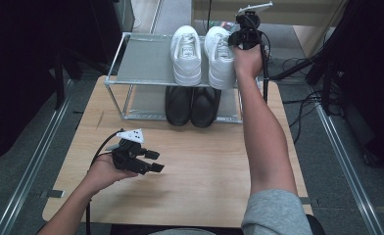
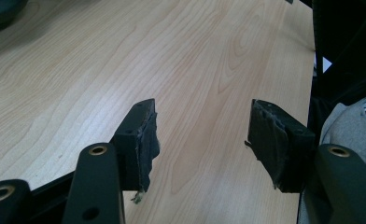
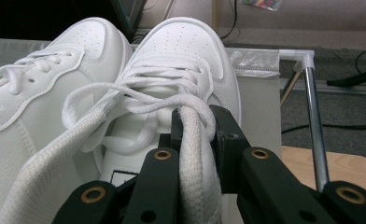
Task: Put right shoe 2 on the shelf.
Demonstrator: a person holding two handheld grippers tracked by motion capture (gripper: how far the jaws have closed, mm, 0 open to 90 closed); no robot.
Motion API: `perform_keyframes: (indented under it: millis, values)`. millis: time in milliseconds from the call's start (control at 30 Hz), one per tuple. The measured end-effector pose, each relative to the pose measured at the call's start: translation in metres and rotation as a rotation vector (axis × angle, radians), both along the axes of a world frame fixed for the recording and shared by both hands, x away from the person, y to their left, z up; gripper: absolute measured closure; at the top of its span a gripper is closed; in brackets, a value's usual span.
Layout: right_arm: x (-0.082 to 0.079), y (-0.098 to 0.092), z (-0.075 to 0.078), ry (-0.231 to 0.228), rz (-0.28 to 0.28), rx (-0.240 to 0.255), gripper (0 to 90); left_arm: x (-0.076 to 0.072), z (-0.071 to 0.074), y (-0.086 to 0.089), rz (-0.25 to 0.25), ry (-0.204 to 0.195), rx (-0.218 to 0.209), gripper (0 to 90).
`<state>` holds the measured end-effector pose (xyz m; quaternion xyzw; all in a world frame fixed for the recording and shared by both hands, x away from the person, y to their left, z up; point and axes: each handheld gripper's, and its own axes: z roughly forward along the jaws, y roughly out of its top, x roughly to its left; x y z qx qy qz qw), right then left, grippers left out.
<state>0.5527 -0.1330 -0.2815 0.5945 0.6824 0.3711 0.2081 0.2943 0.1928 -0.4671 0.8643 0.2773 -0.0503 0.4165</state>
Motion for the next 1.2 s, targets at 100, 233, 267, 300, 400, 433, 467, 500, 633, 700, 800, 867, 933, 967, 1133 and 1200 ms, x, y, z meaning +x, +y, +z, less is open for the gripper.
perform_keyframes:
  millis: [100, 233, 267, 300, 400, 433, 467, 500, 633, 700, 800, 867, 933, 967, 1133, 1200]
  values:
    - [0.003, 0.005, -0.003, 0.013, -0.022, 0.006, 82.6, 0.001, -0.001, 0.0, -0.005, 0.001, 0.001, 42.5]
    - [0.005, 0.015, -0.004, 0.006, -0.023, 0.0, 81.5, 0.003, 0.0, -0.001, -0.007, 0.0, -0.001, 42.5]
    - [0.005, 0.016, -0.004, 0.002, -0.023, -0.001, 81.2, 0.003, 0.0, -0.001, -0.009, 0.0, 0.0, 42.5]
    - [0.006, 0.018, -0.004, 0.003, -0.026, 0.0, 80.9, 0.003, 0.0, -0.001, -0.014, 0.002, 0.003, 42.5]
    - [0.007, 0.023, -0.005, 0.012, -0.048, 0.01, 80.8, 0.004, 0.0, -0.002, -0.017, -0.007, 0.01, 42.5]
    - [0.008, 0.024, -0.006, 0.01, -0.052, 0.013, 80.8, 0.004, 0.0, -0.003, -0.015, -0.004, 0.009, 42.5]
    - [0.008, 0.025, -0.006, 0.009, -0.061, 0.015, 80.3, 0.004, 0.0, -0.003, -0.017, -0.004, 0.01, 42.5]
    - [0.009, 0.026, -0.006, 0.01, -0.062, 0.016, 79.8, 0.005, 0.0, -0.003, -0.017, -0.004, 0.009, 42.5]
    - [0.009, 0.025, -0.007, 0.008, -0.048, 0.028, 75.2, 0.007, -0.001, -0.005, -0.027, 0.002, 0.018, 42.4]
    - [0.009, 0.023, -0.007, 0.006, -0.027, 0.035, 69.1, 0.007, -0.002, -0.007, -0.033, 0.003, 0.021, 42.4]
    - [0.008, 0.023, -0.007, -0.004, 0.003, 0.041, 64.9, 0.008, -0.003, -0.01, -0.046, 0.003, 0.032, 42.4]
    - [0.007, 0.021, -0.007, -0.012, 0.01, 0.039, 64.7, 0.009, -0.003, -0.012, -0.05, 0.001, 0.031, 42.4]
    - [0.006, 0.018, -0.006, -0.018, 0.018, 0.05, 62.9, 0.01, -0.002, -0.014, -0.058, 0.002, 0.03, 42.4]
    - [0.006, 0.017, -0.006, -0.019, 0.019, 0.06, 62.2, 0.01, -0.002, -0.015, -0.06, -0.005, 0.032, 42.4]
    - [-0.001, 0.013, -0.002, -0.029, 0.054, 0.074, 56.9, 0.014, -0.002, -0.02, -0.075, 0.001, 0.029, 42.3]
    - [-0.004, 0.011, 0.001, -0.043, 0.052, 0.072, 55.8, 0.016, -0.001, -0.022, -0.084, 0.009, 0.029, 42.2]
